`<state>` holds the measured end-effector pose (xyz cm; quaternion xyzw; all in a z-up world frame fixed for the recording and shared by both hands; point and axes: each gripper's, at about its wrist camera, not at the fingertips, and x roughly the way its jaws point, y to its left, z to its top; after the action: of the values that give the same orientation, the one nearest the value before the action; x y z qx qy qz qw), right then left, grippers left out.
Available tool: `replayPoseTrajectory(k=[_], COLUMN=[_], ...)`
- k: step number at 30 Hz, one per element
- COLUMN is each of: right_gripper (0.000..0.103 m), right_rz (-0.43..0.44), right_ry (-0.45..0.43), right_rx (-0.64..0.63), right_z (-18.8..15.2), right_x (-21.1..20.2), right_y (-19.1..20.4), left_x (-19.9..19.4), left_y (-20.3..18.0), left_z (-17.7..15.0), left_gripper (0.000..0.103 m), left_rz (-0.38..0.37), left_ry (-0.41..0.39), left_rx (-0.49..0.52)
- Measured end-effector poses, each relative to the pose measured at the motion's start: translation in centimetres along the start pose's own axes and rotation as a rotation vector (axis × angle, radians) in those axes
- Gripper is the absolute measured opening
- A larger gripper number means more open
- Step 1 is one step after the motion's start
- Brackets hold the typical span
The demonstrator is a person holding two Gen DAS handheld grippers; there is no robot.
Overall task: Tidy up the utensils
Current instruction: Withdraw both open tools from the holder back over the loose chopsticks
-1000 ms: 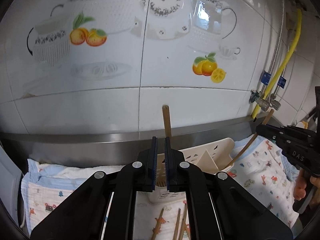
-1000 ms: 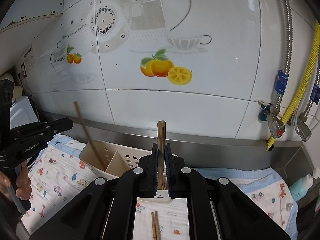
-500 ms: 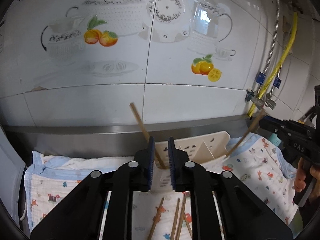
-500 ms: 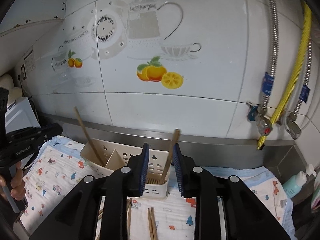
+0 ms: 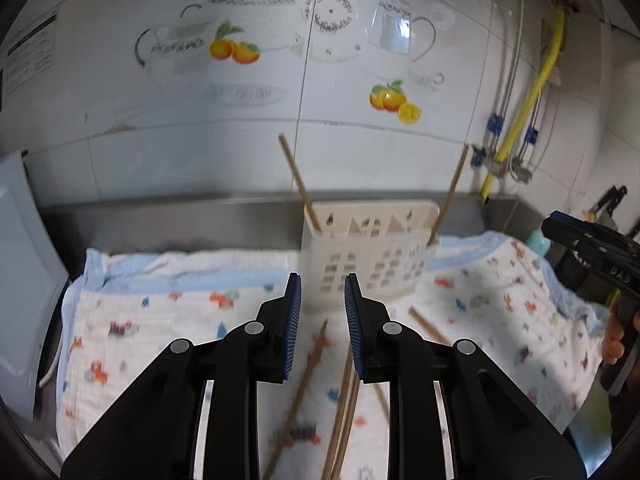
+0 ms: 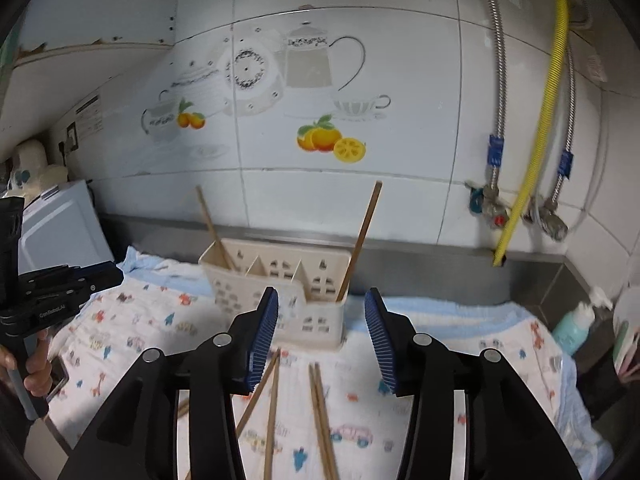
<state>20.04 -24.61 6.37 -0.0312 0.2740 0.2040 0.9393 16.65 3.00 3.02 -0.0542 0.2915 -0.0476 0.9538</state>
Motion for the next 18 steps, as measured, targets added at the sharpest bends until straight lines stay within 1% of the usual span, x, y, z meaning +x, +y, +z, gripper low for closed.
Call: replayPoseTrajectory(k=[3,8,11,12,18], right_gripper=[0.045,0.045,0.049,0.05,0.05], right_rz=[0.012,-0.003,-0.019,-0.026,-0.041], right_ry=[0.016,0.035,0.036,0.037,0.066], right_rx=[0.016,0.015,0.011,0.011,0.037], right_z=[-2.3,-5.9,-7.5,-8.2,-10.9], right_x=[-0.8,-1.8,-2.3,-2.5,-2.9], right_y=[0.3,1.2,1.6,1.7,1.6], left_x=[-0.5,-0.8,-0.4,-0.2,0.6], left_y=[-0.2,-0.5,-0.8,-0.7,-0.6], left_z=[-2.6,-6.7,-9.3,-9.9,-12.8], left_gripper=[0.023,0.023,0.023,0.023,0.023], left_rz=[-0.011,-0.047,-0.053,-0.059,-0.058], left_ry=[0.03,0.086,0.131,0.145,0.2], left_rx=[0.007,0.017,0.028,0.027,0.039])
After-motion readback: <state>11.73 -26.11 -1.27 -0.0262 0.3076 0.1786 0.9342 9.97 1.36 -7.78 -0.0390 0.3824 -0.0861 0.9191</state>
